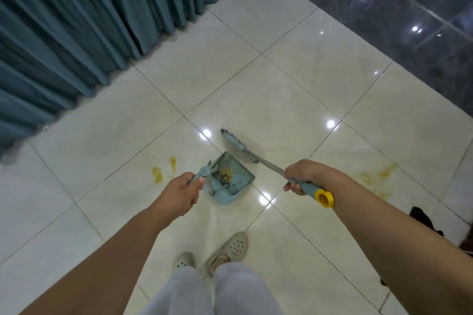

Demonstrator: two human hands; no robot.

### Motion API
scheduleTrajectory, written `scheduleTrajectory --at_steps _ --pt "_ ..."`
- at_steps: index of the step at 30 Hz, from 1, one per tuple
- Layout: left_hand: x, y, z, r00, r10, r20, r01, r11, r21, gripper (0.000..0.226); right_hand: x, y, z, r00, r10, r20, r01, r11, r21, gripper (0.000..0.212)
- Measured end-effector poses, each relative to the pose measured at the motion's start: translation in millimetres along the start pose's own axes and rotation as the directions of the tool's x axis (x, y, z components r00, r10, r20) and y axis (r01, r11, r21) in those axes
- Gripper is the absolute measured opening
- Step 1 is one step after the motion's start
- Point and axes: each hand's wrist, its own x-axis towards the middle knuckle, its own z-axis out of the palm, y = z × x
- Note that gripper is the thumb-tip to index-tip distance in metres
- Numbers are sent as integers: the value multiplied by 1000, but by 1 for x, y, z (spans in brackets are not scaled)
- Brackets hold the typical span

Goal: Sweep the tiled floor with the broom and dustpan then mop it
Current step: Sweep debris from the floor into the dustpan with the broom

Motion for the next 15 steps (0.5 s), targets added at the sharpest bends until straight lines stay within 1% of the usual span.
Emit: scheduleTrajectory --at_steps 5,8,12,14,15 --pt "-13 -17 -20 999 -22 -38 19 998 -68 29 20 -1 31 999 10 -32 -10 1000 -15 17" --pt "-17 -24 -19 1000 -22 -22 20 998 -68 28 14 9 54 998 52 40 -54 997 51 14" --pt "-21 -25 -14 1000 -1 13 2 998 -68 26 -10 26 50 979 79 189 -115 975 191 8" --pt "-23 -24 -17 1000 1 10 -1 998 -61 26 -24 32 46 976 63 208 -114 963 245 8" --pt "-24 -24 -19 1000 2 9 -1 998 -57 26 -30 32 46 979 50 199 -99 965 244 8"
